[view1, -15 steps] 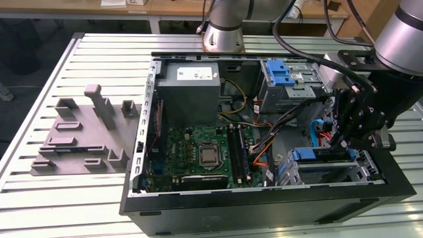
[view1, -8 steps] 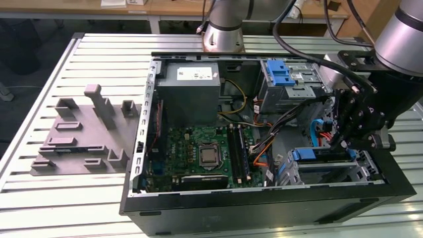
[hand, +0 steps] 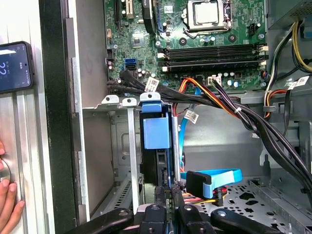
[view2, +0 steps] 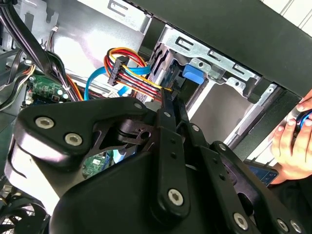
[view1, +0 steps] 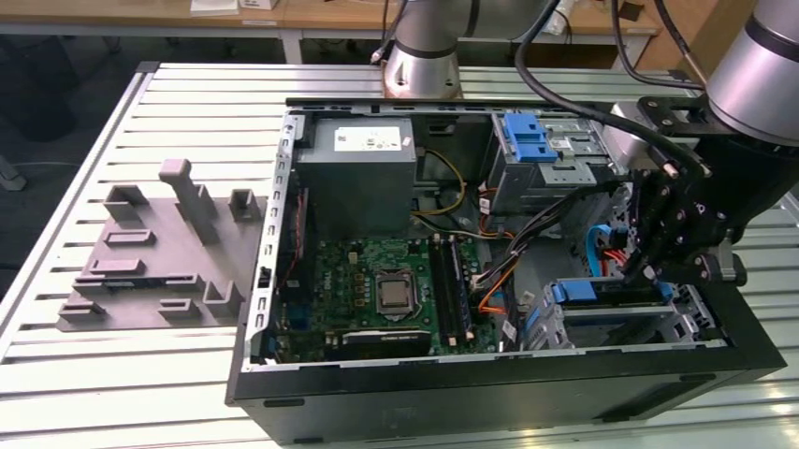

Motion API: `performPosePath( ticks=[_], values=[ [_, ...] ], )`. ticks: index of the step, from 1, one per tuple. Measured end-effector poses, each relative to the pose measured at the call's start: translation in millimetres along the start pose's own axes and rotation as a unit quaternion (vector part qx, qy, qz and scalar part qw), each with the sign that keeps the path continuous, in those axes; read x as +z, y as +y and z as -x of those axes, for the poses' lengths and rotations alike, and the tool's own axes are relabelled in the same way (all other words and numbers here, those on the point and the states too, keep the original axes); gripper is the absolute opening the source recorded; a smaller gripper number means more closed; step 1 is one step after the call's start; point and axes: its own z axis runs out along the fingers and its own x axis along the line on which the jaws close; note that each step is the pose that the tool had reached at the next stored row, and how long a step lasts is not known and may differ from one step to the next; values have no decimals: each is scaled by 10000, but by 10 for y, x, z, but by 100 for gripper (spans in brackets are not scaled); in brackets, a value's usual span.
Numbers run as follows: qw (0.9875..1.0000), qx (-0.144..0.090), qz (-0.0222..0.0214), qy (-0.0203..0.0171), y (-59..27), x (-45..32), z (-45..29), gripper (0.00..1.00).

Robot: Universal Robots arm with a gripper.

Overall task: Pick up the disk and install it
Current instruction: 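Insert the first disk wire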

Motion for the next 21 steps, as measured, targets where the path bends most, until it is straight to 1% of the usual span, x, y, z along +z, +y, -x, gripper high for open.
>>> performPosePath(
  ticks=[21],
  values=[
    [10000, 19, 1, -2, 4, -13, 1, 16]
  ],
)
